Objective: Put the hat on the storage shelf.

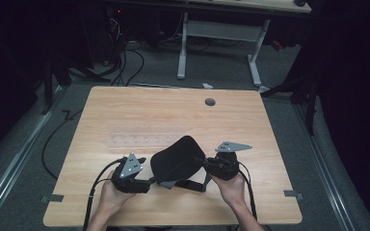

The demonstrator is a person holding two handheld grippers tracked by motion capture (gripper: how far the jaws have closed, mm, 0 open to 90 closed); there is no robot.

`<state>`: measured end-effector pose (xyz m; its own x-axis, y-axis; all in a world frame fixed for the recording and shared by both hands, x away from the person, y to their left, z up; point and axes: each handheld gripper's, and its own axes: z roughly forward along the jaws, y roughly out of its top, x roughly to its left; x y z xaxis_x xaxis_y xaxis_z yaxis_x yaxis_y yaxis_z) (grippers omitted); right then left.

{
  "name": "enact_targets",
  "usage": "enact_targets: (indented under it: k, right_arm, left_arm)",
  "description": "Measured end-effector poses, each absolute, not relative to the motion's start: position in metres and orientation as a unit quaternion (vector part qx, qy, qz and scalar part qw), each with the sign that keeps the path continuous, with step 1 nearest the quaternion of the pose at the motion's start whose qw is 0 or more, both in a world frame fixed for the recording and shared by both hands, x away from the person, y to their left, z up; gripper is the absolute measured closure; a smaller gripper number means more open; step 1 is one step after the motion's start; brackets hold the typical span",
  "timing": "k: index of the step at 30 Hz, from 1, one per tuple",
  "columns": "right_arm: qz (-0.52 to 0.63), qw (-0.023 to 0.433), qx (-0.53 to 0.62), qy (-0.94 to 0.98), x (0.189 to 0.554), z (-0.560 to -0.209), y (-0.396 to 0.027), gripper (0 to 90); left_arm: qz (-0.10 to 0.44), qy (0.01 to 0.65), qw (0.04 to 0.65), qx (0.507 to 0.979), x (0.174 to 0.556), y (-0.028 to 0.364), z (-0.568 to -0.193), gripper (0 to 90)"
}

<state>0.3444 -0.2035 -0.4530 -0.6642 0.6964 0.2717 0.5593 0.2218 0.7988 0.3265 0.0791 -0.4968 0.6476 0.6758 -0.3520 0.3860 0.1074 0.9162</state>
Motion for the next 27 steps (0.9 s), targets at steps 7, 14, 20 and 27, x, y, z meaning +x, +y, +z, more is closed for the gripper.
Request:
enact_targets:
  k: [7, 14, 20, 27]
  right_arm:
    - [0.468, 0.069, 0.402, 0.784, 0.3447, -0.4516, -0.1966, 85.2]
    - [0.468, 0.068, 0.401, 0.785, 0.3419, -0.4496, -0.1956, 85.1]
    - [0.465, 0.064, 0.402, 0.786, 0.3404, -0.4489, -0.1934, 85.0]
    - [0.479, 0.038, 0.401, 0.780, 0.3422, -0.4485, -0.1932, 85.0]
  left_arm:
    - [0.121, 0.393, 0.621, 0.667, 0.3244, 0.0746, -0.4954, 25.2]
    - [0.119, 0.395, 0.613, 0.673, 0.3239, 0.0724, -0.4936, 30.6]
    - [0.126, 0.392, 0.608, 0.678, 0.3233, 0.0708, -0.4923, 37.4]
    - [0.116, 0.381, 0.616, 0.680, 0.3212, 0.0695, -0.4882, 45.2]
